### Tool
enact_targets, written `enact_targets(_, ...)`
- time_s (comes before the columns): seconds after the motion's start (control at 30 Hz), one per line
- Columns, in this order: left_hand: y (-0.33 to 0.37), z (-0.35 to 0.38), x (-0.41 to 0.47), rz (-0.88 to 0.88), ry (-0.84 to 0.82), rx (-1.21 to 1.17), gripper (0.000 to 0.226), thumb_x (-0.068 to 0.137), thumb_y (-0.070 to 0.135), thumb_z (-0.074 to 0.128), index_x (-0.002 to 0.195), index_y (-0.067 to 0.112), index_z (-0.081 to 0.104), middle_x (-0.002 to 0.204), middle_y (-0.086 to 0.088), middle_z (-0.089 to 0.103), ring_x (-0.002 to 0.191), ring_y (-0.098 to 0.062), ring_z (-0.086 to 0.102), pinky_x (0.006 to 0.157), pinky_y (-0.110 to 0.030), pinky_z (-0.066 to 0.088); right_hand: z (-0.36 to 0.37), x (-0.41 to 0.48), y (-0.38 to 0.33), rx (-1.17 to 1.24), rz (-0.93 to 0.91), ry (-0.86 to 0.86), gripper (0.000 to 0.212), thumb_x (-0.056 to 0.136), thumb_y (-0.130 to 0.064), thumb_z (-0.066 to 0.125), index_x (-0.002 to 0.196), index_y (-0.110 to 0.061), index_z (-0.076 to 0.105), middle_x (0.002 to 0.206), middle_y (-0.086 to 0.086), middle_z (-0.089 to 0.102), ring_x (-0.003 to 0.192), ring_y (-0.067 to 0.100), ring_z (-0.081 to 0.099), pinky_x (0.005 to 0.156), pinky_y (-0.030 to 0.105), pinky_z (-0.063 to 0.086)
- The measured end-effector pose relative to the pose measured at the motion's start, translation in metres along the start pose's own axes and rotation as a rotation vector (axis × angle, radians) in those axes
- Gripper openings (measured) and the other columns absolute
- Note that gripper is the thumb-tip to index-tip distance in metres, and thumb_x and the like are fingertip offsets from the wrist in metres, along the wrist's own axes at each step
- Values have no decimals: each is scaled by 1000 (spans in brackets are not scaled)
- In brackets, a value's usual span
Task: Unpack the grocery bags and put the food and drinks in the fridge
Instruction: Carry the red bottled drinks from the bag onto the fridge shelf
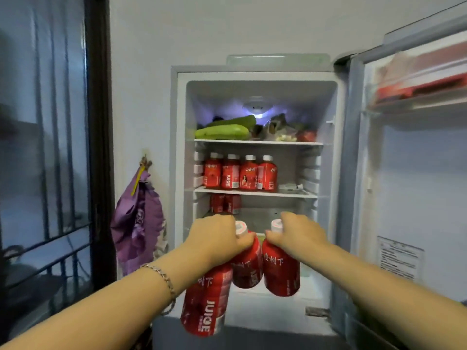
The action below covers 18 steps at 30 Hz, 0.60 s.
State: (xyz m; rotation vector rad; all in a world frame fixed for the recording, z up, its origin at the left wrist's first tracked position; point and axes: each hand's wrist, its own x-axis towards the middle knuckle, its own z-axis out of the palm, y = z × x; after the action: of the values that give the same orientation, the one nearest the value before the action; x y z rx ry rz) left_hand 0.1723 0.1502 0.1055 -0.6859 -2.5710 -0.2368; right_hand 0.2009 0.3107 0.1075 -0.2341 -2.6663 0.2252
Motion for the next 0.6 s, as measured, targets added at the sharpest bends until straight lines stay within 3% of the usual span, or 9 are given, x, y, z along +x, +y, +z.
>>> enact_targets(0.3, -88, 73, 147, 9, -46, 41, 44, 89, 59, 41, 97, 18, 56, 104, -2, 66, 95, -22, 62, 77, -29, 43, 106, 162, -7, 328, 207, 192, 37, 88, -45, 56, 97, -9, 55, 106, 12, 65, 99, 33, 59, 67, 30, 35)
enact_targets(0.47, -115, 100, 208, 32, -3, -26, 39, 87, 60, 44, 81, 22, 50, 96, 0, 66, 82, -18, 57, 73, -28, 44, 146, 229, -5, 404, 338, 264, 39, 87, -43, 58, 100, -7, 62, 106, 13, 66, 99, 33, 60, 71, 32, 42)
enact_targets(0.6, -124, 123, 232, 45, -3, -4, 41, 86, 61, 45, 80, 21, 48, 99, -3, 67, 92, -22, 62, 78, -31, 46, 168, 255, -3, 336, 387, 237, 41, 89, -46, 55, 103, -7, 60, 110, 13, 65, 102, 34, 59, 71, 32, 39)
